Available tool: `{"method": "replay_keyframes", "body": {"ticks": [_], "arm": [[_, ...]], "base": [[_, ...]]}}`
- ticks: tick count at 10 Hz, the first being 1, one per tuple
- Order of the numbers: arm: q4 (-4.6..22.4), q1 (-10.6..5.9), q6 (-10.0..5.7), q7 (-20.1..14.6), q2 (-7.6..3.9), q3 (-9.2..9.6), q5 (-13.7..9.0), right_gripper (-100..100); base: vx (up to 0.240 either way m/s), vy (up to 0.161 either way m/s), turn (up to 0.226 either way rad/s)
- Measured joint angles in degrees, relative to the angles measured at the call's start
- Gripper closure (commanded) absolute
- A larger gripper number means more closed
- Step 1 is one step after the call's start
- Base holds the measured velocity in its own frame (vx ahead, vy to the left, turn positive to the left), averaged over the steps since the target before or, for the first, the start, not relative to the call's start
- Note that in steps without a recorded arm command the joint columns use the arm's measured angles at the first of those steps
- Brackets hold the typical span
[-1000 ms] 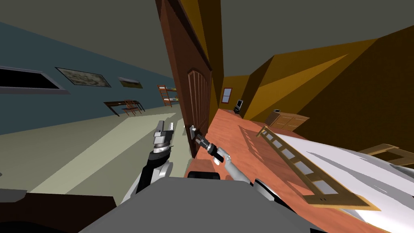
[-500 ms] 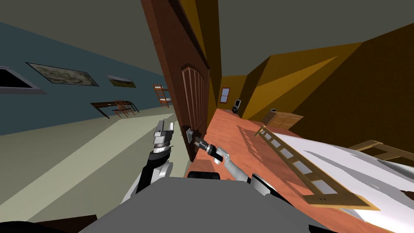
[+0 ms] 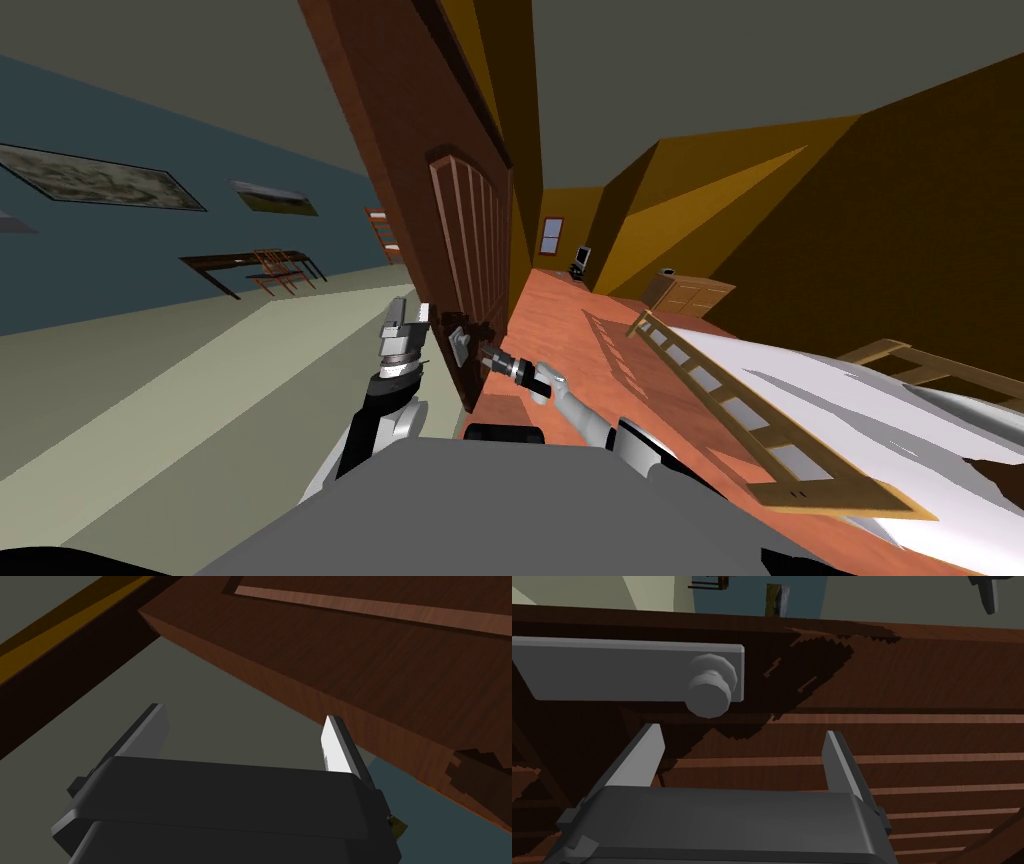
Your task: Push the door open
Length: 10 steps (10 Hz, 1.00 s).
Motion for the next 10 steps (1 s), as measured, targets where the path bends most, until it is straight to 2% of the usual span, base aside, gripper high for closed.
{"method": "replay_keyframes", "body": {"ticks": [1,3,5,10], "arm": [[1.49,-0.84,-0.39,-0.6,0.01,0.62,0.44,-100],[2.37,-1.69,-0.21,-2.2,-0.64,2.21,1.55,-100],[3.46,-2.28,-0.59,-2.61,-0.62,2.46,1.73,-100],[4.67,-2.05,0.83,-1.46,1.19,2.14,1.36,-100]], "base": [[0.153,-0.014,-0.075],[0.109,-0.011,-0.042],[0.039,0.044,0.032],[0.062,0.184,0.059]]}}
